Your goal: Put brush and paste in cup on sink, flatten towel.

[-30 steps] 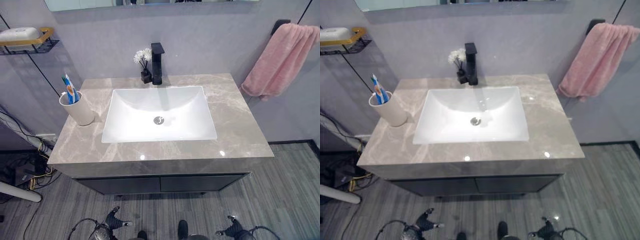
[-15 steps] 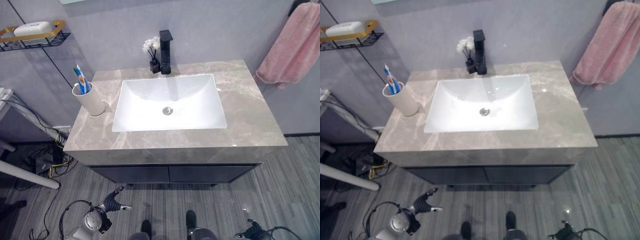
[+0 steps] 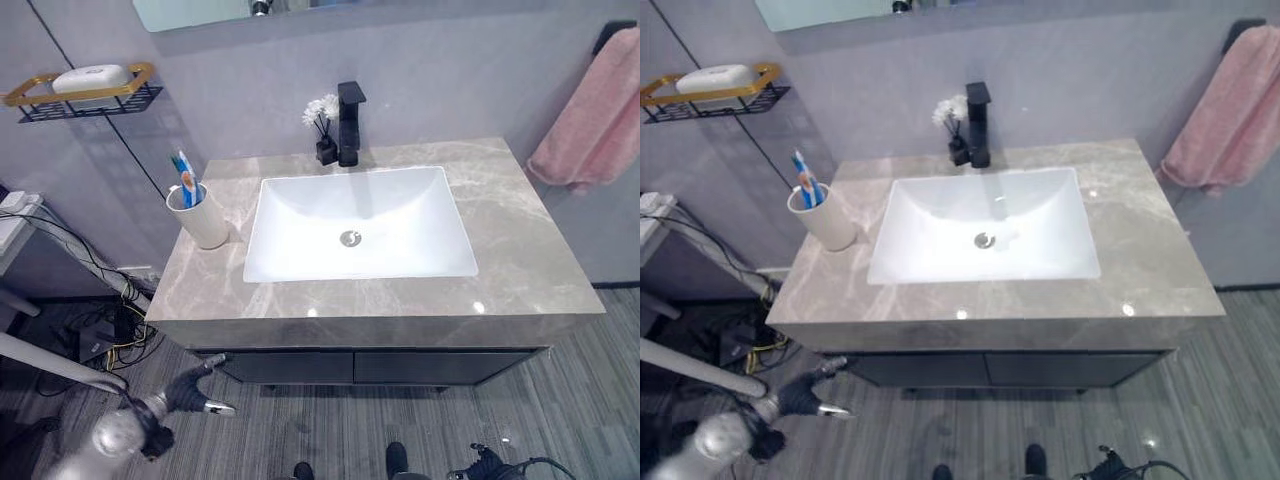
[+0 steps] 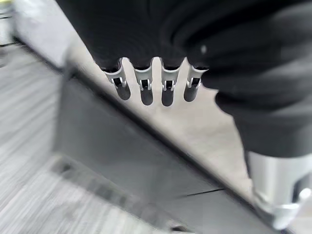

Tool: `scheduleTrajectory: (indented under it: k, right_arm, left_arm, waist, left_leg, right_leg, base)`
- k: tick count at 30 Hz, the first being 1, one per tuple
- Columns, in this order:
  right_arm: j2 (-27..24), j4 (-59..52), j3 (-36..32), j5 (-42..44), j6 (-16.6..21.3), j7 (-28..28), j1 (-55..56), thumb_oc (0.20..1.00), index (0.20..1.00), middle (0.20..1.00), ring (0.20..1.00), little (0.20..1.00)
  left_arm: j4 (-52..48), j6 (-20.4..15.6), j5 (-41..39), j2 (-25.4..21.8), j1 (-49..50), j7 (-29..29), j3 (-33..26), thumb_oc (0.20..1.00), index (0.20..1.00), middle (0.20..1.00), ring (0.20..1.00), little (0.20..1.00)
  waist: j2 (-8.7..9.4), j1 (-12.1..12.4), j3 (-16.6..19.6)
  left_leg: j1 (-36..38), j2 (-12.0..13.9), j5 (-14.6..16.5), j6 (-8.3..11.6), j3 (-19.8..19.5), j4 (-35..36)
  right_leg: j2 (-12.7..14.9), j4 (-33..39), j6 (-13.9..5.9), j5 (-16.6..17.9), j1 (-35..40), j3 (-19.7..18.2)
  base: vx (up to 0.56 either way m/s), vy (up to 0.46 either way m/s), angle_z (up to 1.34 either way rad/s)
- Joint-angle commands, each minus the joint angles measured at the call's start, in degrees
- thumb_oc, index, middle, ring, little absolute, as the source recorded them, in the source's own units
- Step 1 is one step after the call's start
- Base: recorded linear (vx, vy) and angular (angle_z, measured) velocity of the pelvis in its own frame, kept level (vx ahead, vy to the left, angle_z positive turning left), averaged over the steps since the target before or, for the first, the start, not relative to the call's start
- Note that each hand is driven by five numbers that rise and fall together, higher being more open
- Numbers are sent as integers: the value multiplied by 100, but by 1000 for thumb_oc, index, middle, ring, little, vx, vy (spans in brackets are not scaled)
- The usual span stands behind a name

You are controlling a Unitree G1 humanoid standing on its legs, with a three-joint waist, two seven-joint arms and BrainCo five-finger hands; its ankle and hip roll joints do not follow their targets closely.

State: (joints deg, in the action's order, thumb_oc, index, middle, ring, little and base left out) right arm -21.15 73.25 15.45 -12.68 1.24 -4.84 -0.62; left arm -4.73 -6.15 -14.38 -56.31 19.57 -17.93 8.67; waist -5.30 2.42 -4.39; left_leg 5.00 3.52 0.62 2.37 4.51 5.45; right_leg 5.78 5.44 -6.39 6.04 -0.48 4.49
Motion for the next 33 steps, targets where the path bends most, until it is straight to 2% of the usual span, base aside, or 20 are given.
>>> scheduleTrajectory:
  k: [1, 2, 3, 4, 5, 6, 8, 9, 10, 15, 18, 22, 28, 33]
  right_arm:
    - [125, 392, 276, -157, -89, 165, -96, 1000, 1000, 1000, 1000, 1000]
    - [136, 384, 303, -141, -63, 166, -82, 1000, 1000, 1000, 1000, 1000]
    - [166, 328, 316, -68, -19, 156, -49, 1000, 1000, 1000, 1000, 1000]
    - [192, 281, 304, -13, 5, 136, -16, 1000, 1000, 1000, 1000, 1000]
    - [219, 237, 297, 32, 12, 107, 1, 1000, 1000, 1000, 1000, 1000]
    - [219, 236, 300, 32, 11, 107, 0, 1000, 1000, 1000, 1000, 1000]
    - [244, 126, 268, 147, 28, 86, 79, 1000, 1000, 1000, 1000, 1000]
    - [242, 65, 277, 157, 33, 80, 97, 1000, 1000, 1000, 1000, 1000]
    - [226, 10, 277, 151, 31, 63, 114, 1000, 1000, 1000, 1000, 1000]
    - [148, -153, 199, 149, -6, -66, 158, 1000, 1000, 1000, 1000, 1000]
    - [162, -162, 179, 173, -13, -65, 162, 1000, 1000, 1000, 1000, 1000]
    - [223, -93, 165, 231, -60, -68, 182, 1000, 1000, 1000, 1000, 1000]
    - [239, -84, 13, 380, -100, -101, 242, 1000, 1000, 1000, 1000, 1000]
    - [186, 52, -62, 501, -179, -85, 270, 1000, 1000, 1000, 1000, 1000]
  left_arm:
    - [-755, -163, -1252, -678, 271, -335, -597, 790, 790, 790, 790, 790]
    - [-937, -263, -1614, -706, 279, -309, -752, 793, 793, 793, 793, 793]
    - [-1120, -433, -1999, -552, 229, -58, -995, 853, 853, 853, 853, 853]
    - [-1132, -488, -2181, -398, 212, 120, -1200, 840, 840, 840, 840, 840]
    - [-1071, -513, -2278, -283, 213, 287, -1333, 652, 652, 652, 652, 652]
    - [-1075, -511, -2278, -282, 220, 289, -1340, 573, 573, 573, 573, 573]
    - [-912, -548, -2365, -68, 207, 605, -1651, 511, 511, 511, 511, 511]
    - [-798, -558, -2363, 0, 193, 707, -1736, 329, 329, 329, 329, 329]
    - [-733, -571, -2292, 33, 196, 786, -1809, 200, 200, 200, 200, 200]
    - [-234, -547, -1581, 194, 146, 1188, -1982, 200, 200, 200, 200, 200]
    - [-174, -523, -1417, 219, 70, 1244, -1973, 200, 200, 200, 200, 200]
    - [126, -481, -1412, 475, -323, 1378, -1848, 200, 200, 200, 200, 200]
    - [230, -387, -1248, 440, -683, 1429, -1683, 200, 200, 200, 200, 200]
    - [595, -277, -1501, 380, -1282, 1495, -1323, 200, 200, 200, 200, 200]
  waist:
    - [387, -20, 178]
    - [411, 8, 174]
    - [453, 58, 183]
    - [474, 86, 192]
    - [485, 101, 192]
    - [486, 96, 191]
    - [501, 129, 188]
    - [501, 128, 182]
    - [505, 133, 176]
    - [476, 89, 114]
    - [473, 81, 107]
    - [450, 24, 99]
    - [396, -71, 78]
    - [355, -208, -6]
  left_leg:
    - [-521, -121, -419, 48, -115, -45]
    - [-536, -124, -431, 61, -137, -45]
    - [-576, -125, -451, 79, -159, -45]
    - [-586, -121, -462, 85, -171, -45]
    - [-589, -116, -471, 91, -182, -45]
    - [-588, -116, -470, 91, -184, -45]
    - [-600, -112, -493, 98, -217, -45]
    - [-606, -109, -503, 103, -223, -45]
    - [-611, -106, -508, 109, -234, -45]
    - [-621, -93, -522, 122, -262, -45]
    - [-625, -90, -526, 127, -264, -45]
    - [-666, -65, -538, 151, -247, -45]
    - [-753, -32, -554, 182, -232, -45]
    - [-868, -10, -576, 196, -227, -45]
  right_leg:
    - [226, -344, -150, -588, 475, -161]
    - [231, -329, -152, -562, 465, -138]
    - [229, -298, -153, -541, 452, -112]
    - [229, -274, -154, -525, 451, -94]
    - [230, -257, -150, -518, 458, -80]
    - [230, -256, -150, -518, 460, -79]
    - [221, -241, -137, -512, 466, -61]
    - [217, -244, -134, -518, 466, -50]
    - [209, -241, -132, -522, 470, -44]
    - [197, -199, -131, -512, 491, -15]
    - [193, -188, -130, -510, 495, -8]
    - [175, -130, -118, -484, 482, 9]
    - [155, -88, -113, -446, 403, -11]
    - [132, -141, -108, -452, 264, -21]
  base:
    - [-12, -11, 19]
    - [-21, -22, 16]
    - [-19, -31, 4]
    - [-8, -32, 2]
    - [0, 0, 0]
    - [0, 0, 0]
    - [0, 0, 0]
    - [0, 0, 0]
    - [0, 0, 0]
    - [2, -6, 0]
    - [0, 0, 0]
    - [3, -8, 0]
    - [-1, -3, 1]
    - [0, 0, 0]
